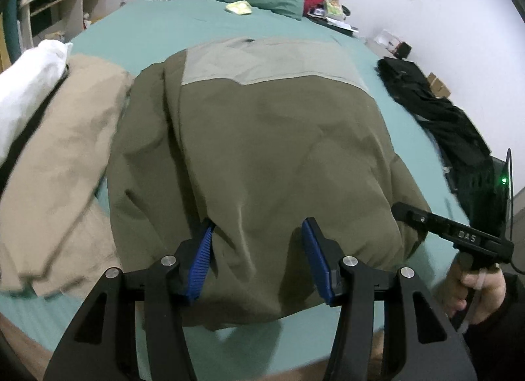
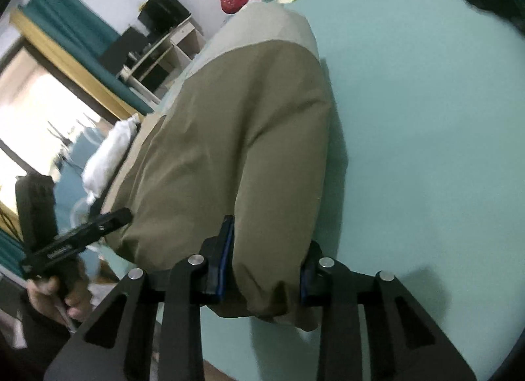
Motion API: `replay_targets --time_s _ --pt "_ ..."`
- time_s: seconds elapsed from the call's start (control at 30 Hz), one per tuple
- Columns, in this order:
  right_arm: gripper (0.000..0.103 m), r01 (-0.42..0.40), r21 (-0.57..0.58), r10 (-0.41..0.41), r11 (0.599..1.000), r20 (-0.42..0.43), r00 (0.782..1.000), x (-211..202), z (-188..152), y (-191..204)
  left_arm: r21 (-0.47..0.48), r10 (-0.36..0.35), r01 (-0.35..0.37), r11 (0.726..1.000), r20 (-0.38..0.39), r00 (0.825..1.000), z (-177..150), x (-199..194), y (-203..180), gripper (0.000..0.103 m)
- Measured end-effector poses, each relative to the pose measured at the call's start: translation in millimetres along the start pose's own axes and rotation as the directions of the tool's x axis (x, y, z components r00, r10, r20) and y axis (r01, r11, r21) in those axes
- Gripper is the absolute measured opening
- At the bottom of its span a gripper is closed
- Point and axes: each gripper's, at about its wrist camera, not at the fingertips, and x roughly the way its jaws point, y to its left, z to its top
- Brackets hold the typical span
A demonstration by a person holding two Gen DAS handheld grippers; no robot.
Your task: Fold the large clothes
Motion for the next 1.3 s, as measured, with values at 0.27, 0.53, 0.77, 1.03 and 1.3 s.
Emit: replay_targets --time_s 0.27,0.53,0.77,1.03,1.3 --pt "0.030 0.136 -0.087 -0.136 0.987 0.010 0.991 -67 -30 -25 0.018 -0.074 0.073 0.997 0.047 0.996 -20 -25 -46 0.065" --pt "0.031 0.195 -0.042 -0.195 0.980 0.007 0.981 -97 -56 -47 -0.046 0.011 -0.009 0.999 0.032 0.999 -21 -12 -56 0.068" --pt "0.055 0.178 -0.046 -0.178 0.983 -0.016 0.984 -116 -59 -71 -0.155 0.088 -0.081 0.985 0.038 0.995 -20 0 -31 0.073" --pt "0.072 0.162 -0.042 -0.155 0.986 0.141 0.978 -151 -17 -79 -0.276 0.054 -0.046 0.960 0.024 0.998 -17 28 4 0.077" --pt "0.073 0.122 -0.091 -0.112 0.988 0.112 0.987 -94 38 -81 -0.404 -0.195 0.208 0.891 0.073 0.978 -17 64 27 0.082"
